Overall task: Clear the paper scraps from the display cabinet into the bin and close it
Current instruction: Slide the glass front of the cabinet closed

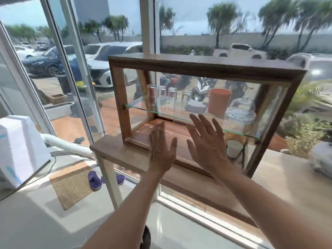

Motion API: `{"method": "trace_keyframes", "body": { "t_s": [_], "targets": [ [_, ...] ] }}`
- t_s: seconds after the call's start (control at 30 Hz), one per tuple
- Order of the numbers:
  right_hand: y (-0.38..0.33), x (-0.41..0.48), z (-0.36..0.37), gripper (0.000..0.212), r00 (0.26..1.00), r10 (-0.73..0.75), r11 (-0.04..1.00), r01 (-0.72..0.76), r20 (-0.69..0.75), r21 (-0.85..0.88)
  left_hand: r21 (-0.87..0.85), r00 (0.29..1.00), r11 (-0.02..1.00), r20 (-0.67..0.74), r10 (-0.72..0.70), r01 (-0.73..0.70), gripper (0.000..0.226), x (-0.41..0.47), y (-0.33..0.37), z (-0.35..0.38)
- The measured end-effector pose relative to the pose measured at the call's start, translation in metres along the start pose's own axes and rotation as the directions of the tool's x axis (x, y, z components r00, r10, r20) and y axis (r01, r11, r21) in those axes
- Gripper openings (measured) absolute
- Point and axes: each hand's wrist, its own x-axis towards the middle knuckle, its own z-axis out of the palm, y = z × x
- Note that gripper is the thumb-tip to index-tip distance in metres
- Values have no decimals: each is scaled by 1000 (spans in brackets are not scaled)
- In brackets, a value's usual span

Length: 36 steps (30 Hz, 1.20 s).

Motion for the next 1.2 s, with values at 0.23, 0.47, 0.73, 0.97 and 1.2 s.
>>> {"method": "trace_keyframes", "body": {
  "t_s": [0.23,0.47,0.73,0.97,1.2],
  "targets": [
    [41,-18,-22,80,987,60,965,-20,146,-260,-223,967,946,145,-208,237,92,7,40,24],
    [55,-18,-16,102,977,56,945,14,205,-327,-267,936,909,238,-259,320,95,17,42,29],
    [50,-11,0,110,981,43,943,23,189,-333,-144,947,945,182,-266,293,96,32,22,25],
    [30,5,16,110,983,39,947,21,182,-319,13,979,979,-18,-203,204,86,37,8,19],
    [6,27,35,99,988,18,952,30,153,-304,79,998,995,-10,55,-54,80,45,0,14]
  ]
}}
